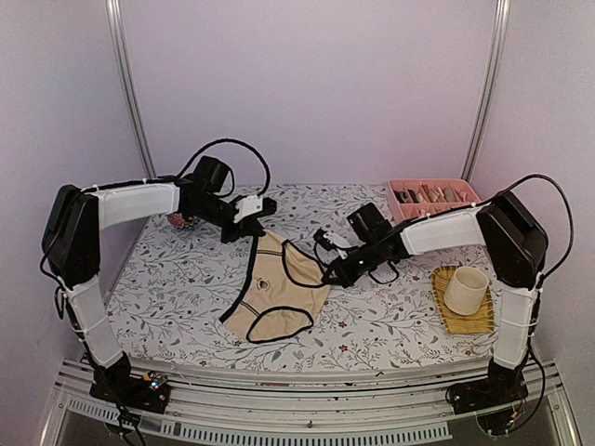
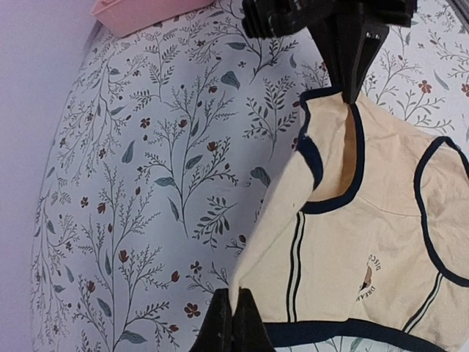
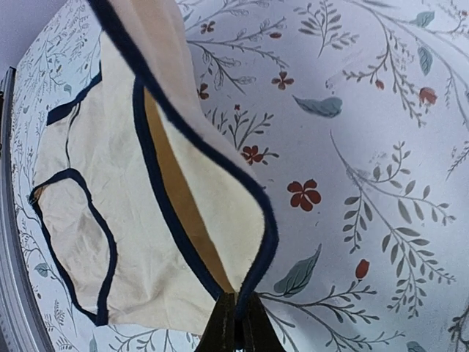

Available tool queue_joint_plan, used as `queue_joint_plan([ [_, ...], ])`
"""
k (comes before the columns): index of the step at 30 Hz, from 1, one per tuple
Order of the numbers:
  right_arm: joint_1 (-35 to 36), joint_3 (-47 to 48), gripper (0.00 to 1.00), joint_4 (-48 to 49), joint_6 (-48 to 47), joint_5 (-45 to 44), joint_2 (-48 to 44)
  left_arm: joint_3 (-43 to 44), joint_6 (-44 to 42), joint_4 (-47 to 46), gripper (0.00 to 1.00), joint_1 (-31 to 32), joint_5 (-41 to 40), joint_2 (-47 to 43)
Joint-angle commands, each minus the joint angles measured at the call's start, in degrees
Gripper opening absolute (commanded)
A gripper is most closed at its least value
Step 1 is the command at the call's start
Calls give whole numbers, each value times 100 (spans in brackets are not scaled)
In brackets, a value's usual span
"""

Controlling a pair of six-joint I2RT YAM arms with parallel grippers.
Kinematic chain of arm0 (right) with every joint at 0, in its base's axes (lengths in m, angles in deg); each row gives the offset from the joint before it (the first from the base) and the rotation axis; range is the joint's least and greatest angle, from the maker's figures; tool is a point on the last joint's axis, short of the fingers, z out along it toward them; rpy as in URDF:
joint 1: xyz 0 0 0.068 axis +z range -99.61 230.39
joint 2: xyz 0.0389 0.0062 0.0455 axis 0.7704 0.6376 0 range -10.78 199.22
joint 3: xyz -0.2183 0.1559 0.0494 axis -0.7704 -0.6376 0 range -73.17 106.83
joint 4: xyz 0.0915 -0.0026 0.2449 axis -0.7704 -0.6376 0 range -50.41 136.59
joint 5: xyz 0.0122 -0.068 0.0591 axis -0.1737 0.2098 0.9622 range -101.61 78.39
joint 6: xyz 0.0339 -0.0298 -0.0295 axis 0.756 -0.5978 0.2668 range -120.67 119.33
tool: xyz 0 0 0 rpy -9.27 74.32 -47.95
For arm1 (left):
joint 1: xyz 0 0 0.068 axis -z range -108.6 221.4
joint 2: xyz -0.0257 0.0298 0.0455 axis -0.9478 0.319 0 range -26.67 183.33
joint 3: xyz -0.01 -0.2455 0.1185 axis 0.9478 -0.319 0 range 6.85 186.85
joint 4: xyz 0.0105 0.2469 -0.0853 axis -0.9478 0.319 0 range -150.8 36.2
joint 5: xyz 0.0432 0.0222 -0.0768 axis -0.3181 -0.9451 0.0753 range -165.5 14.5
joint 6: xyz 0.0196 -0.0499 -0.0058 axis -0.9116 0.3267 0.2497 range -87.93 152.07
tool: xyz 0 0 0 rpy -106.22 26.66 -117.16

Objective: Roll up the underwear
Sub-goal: Pick up the underwear from the center of the board, then fold the underwear at the center of the board.

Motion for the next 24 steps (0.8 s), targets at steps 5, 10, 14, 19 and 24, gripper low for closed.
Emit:
queue_joint_plan([
  [5, -10, 585, 2, -491, -469, -99, -1182, 6, 242, 25, 0, -60, -587, -1009],
  [10, 102, 643, 2, -767, -787, -133, -1679, -206, 373, -195, 0, -56, -823, -1661],
  [14, 474, 585, 2, -949, -1006, -328, -2028, -452, 421, -190, 0, 18, -825, -2239],
  [19, 1118, 285, 2, -926, -1067, -694, -2558, -1212, 528, -176, 0, 239, -878, -3249],
  [24, 1617, 0, 2, -906, -976, -933, -3033, -1729, 896, -33, 0, 518, -893, -4514],
])
